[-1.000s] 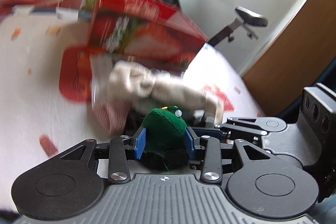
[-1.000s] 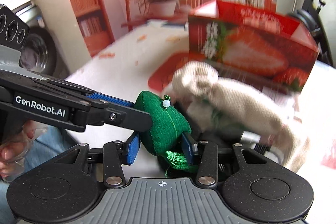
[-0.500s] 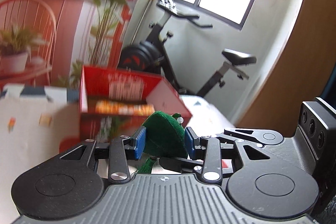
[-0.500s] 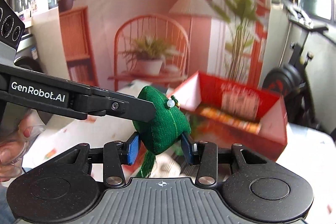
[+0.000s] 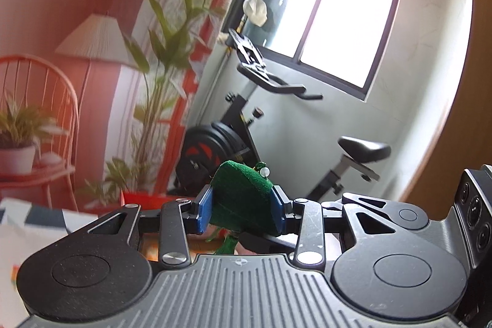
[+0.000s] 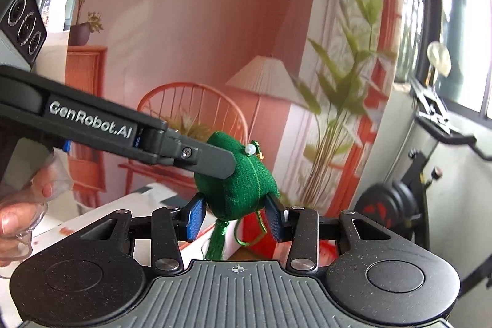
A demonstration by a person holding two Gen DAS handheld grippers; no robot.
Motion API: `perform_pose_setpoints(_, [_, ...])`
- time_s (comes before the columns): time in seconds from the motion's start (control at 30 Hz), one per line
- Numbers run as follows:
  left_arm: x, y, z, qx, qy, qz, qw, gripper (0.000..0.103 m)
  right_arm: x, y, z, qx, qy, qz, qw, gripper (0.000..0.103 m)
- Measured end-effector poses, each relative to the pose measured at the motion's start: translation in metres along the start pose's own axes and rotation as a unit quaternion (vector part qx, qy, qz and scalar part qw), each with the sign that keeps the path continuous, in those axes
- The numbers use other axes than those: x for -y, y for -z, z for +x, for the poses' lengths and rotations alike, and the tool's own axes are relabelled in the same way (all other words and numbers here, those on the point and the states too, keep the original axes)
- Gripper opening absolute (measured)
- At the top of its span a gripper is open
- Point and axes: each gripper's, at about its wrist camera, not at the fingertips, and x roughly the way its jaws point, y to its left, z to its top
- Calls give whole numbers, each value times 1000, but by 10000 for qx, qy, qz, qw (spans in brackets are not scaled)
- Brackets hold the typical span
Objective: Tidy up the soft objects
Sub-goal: 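Lift the green sachet with the right tool and release it into the red box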
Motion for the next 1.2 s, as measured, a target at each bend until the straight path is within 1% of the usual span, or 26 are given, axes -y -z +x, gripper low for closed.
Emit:
perform_pose_setpoints(0.13, [-9,-12,20,78,-144,109,9998,41,7,-6,30,63,47,-244,9997,39])
perform_pose_setpoints(0.27, [-26,-8,43,-41,-252,67,9997,41,12,-1,60,31,38,-278,9996,39])
perform_pose_setpoints(0.37, [-39,2,62,-263,-318,26,9991,41,17,9,81,-114,-18,-106,9999,39])
perform_pose_setpoints(0.47, [-51,19,79,-559,-384,-43,9977,41,22,25,102,-362,-92,80,9993,39])
perform_pose_setpoints(0.6, [-69,40,100,-955,-499,-181,9940,41,23,49,126,-747,-225,334,9964,39])
perform_pose_setpoints(0.7, [-77,50,108,-1186,-600,-169,9910,41,22,63,139,-935,-316,505,9938,39])
perform_pose_setpoints(0.77, [-81,53,111,-1281,-630,-171,9896,41,20,70,143,-1022,-375,567,9924,40])
perform_pose_setpoints(0.83, [-84,54,111,-1352,-713,-157,9881,44,17,73,145,-1131,-427,557,9911,40])
perform_pose_setpoints(0.93, [-86,53,106,-1383,-803,-146,9870,46,10,80,141,-1206,-373,430,9911,41])
perform_pose_setpoints(1.1, [-80,55,88,-1397,-824,-66,9867,46,13,82,123,-1215,-261,580,9906,41])
perform_pose_setpoints(1.2, [-75,60,70,-1397,-863,-38,9864,46,15,85,103,-1186,-185,699,9903,41])
